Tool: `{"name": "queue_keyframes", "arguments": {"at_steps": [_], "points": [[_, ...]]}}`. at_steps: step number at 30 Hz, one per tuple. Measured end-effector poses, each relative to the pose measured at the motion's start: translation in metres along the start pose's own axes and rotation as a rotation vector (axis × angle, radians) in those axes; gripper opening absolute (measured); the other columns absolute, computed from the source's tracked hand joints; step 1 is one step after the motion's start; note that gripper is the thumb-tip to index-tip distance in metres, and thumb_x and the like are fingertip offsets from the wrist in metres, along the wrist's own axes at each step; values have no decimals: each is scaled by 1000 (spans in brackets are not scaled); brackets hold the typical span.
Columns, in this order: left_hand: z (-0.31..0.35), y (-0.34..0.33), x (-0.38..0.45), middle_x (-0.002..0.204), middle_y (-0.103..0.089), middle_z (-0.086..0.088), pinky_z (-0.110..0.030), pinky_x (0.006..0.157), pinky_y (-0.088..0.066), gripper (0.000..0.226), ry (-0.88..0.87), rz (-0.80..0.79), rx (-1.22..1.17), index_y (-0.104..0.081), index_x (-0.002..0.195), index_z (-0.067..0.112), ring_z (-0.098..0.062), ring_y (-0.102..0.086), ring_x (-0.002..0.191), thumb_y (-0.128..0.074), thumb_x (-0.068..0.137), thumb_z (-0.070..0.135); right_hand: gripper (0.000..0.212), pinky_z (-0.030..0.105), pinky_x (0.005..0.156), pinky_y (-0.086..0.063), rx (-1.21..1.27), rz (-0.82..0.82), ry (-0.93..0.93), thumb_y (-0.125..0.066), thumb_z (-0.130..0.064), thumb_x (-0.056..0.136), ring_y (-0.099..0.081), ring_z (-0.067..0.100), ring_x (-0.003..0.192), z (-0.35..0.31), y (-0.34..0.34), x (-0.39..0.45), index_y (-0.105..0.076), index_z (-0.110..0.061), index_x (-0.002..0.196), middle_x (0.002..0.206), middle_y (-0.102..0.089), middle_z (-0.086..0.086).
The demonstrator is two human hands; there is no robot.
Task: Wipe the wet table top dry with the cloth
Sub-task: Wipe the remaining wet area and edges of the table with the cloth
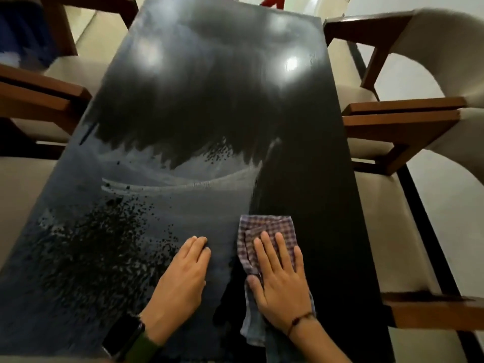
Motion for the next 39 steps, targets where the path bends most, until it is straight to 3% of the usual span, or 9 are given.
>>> {"name": "queue_keyframes", "arguments": {"at_steps": [4, 11, 17, 20, 23, 28, 32, 35, 39], "points": [[4, 10, 3, 147, -30, -16, -33, 115, -11, 53, 33, 51, 16, -43, 130, 4, -31, -22, 139, -60, 80, 2, 68, 48, 114, 1, 9, -2, 4, -26, -54, 89, -7, 25, 145, 23, 15, 87, -20, -21, 149, 157, -11, -1], [18, 16, 12, 140, -24, -13, -33, 107, -29, 46, 180, 72, -3, -38, 118, 9, -30, -19, 132, -47, 76, -6, 66, 53, 115, 4, 84, -43, -230, -21, -52, 95, 7, 25, 145, 79, 40, 262, -5, -21, 150, 159, 2, 1], [21, 15, 12, 143, -24, -16, -29, 110, -24, 46, 225, 83, -86, -40, 119, 3, -30, -16, 136, -48, 76, -8, 68, 51, 113, 6, 34, -63, 55, -22, -52, 93, 3, 28, 145, 15, 16, 140, -10, -16, 150, 159, -4, 6], [16, 17, 12, 139, -31, -15, -27, 106, -25, 43, 212, 112, -110, -45, 116, 2, -30, -25, 132, -47, 74, -7, 68, 54, 114, -10, 22, -49, 339, -31, -51, 88, -18, 31, 143, -22, 2, 29, -31, -15, 146, 154, -27, 6], [9, 19, 10, 134, -37, -14, -28, 101, -30, 41, 234, 110, -153, -49, 113, 0, -30, -34, 124, -46, 73, -9, 65, 54, 111, -20, 4, -124, 504, -33, -50, 87, -23, 28, 141, -7, 2, 21, -33, -21, 145, 152, -31, 1], [8, 22, 10, 127, -40, -14, -31, 89, -38, 28, 284, 116, -207, -50, 103, -2, -31, -40, 113, -42, 77, -11, 62, 49, 115, 0, -26, -52, 210, -28, -48, 96, 1, 22, 146, 54, 24, 184, -11, -23, 150, 159, -4, -1], [8, 17, 8, 135, -36, -14, -26, 95, -31, 32, 305, 129, -208, -48, 111, -2, -28, -35, 121, -45, 80, -8, 63, 51, 115, 3, 31, -89, -17, -20, -48, 97, 8, 24, 145, 58, 44, 287, -3, -21, 151, 159, 4, 0], [8, 15, 7, 136, -36, -15, -26, 99, -28, 34, 299, 147, -213, -47, 114, -3, -29, -34, 124, -46, 80, -7, 63, 52, 115, 4, 20, -84, 25, -20, -46, 97, 8, 28, 145, 19, 40, 264, -2, -18, 150, 159, 5, 4], [8, 15, 5, 138, -37, -16, -24, 104, -26, 36, 264, 157, -221, -50, 115, -5, -29, -34, 129, -46, 79, -7, 67, 52, 115, -1, -19, -76, 305, -25, -47, 93, -2, 30, 145, -13, 15, 104, -14, -13, 150, 158, -9, 8]]}}
Point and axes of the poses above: each hand's wrist, its own x-axis towards the middle knuckle, its own y-axis out of the back of the hand, z = x × y, the point moved 5 cm from there along x, towards the middle knuckle
